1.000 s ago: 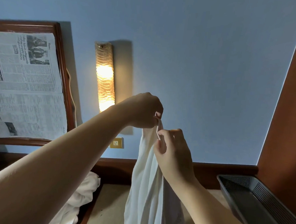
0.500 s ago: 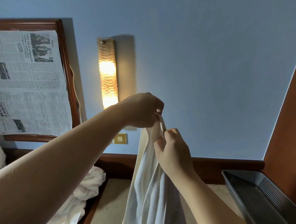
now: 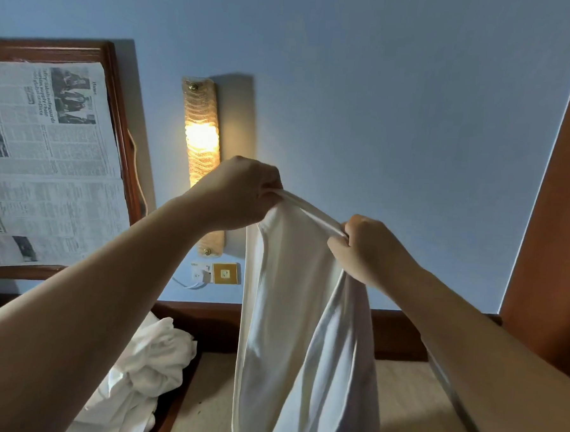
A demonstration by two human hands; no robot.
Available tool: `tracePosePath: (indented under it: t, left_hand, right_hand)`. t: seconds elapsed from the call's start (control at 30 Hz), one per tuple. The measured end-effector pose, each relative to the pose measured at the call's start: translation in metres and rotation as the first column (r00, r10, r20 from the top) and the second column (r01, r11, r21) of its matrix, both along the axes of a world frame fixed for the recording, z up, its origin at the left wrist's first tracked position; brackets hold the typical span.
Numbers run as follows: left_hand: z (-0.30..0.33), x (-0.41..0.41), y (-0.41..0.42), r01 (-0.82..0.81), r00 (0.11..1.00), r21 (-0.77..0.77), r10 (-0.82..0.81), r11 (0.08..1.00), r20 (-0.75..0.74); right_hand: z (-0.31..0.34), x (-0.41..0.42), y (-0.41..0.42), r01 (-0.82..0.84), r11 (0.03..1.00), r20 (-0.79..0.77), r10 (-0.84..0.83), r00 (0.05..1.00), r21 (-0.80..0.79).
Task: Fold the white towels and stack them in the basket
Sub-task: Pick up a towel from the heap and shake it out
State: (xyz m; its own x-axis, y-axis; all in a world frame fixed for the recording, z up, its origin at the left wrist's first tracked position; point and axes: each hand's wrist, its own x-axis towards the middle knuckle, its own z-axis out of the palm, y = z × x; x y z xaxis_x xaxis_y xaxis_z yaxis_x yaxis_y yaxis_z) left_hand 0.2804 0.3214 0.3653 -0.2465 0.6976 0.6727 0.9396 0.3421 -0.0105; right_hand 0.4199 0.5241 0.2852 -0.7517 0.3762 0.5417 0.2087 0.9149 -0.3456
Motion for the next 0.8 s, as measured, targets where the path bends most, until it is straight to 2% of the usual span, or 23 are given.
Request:
tracePosePath:
  t: [0.07,0.17,0.23,0.33,0.4,0.43,0.53,0.57,0.6,0.7,0.73,0.77,0.8]
  left_hand:
    - [0.010,0.001,-0.002,0.003,1.000,0.056,-0.002,0.998,-0.025]
    - [0.020,0.001,-0.005,-0.027,0.998,0.013,0.028,1.000,-0.064]
    - [0.019,0.001,-0.008,-0.014,0.997,-0.023,0.012,1.000,-0.078]
    - [0.014,-0.001,-0.013,0.022,0.994,-0.028,-0.025,0.999,-0.110]
    - [0.015,-0.005,-0.016,0.043,0.990,-0.008,-0.044,0.999,-0.130]
    - [0.016,-0.006,-0.017,0.048,0.987,-0.005,-0.048,0.999,-0.151]
    - [0.017,-0.009,-0.019,0.050,0.984,-0.020,-0.052,0.999,-0.173]
    - [0.015,-0.010,-0.019,0.060,0.985,-0.024,-0.063,0.998,-0.161]
    - [0.012,-0.012,-0.020,0.074,0.985,-0.027,-0.077,0.997,-0.151]
    - [0.006,-0.017,-0.026,0.095,0.986,-0.020,-0.096,0.995,-0.138]
    - [0.008,-0.019,-0.029,0.067,0.989,-0.014,-0.068,0.998,-0.134]
    - [0.009,-0.023,-0.032,0.031,0.990,-0.006,-0.032,0.999,-0.136]
    - [0.009,-0.029,-0.036,-0.007,0.991,-0.004,0.007,1.000,-0.132]
  right_hand:
    - [0.001,-0.001,0.000,-0.037,0.999,-0.020,0.037,0.999,-0.020]
    - [-0.014,-0.001,0.000,-0.087,0.979,0.130,0.112,0.985,-0.185]
    - [-0.022,0.001,0.005,-0.076,0.982,0.196,0.109,0.975,-0.171]
    - [-0.018,0.004,0.011,-0.065,0.995,0.089,0.072,0.993,-0.074]
    - [-0.023,0.005,0.013,-0.103,0.991,0.025,0.106,0.994,-0.081]
    - [-0.030,0.004,0.014,-0.124,0.987,0.067,0.130,0.989,-0.099]
    - [-0.059,0.001,0.023,-0.088,0.983,0.351,0.140,0.926,-0.160]
    - [-0.062,0.001,0.030,-0.068,0.989,0.372,0.112,0.921,-0.131]
    - [-0.060,-0.001,0.036,-0.042,0.994,0.337,0.076,0.939,-0.105]
    - [-0.052,0.000,0.054,0.019,0.992,-0.005,-0.020,1.000,-0.126]
    - [-0.055,0.001,0.056,0.009,0.992,-0.059,-0.017,0.998,-0.124]
    - [-0.060,0.002,0.057,0.004,0.995,-0.002,-0.004,1.000,-0.101]
    - [-0.067,0.001,0.058,0.007,0.997,0.130,0.003,0.991,-0.077]
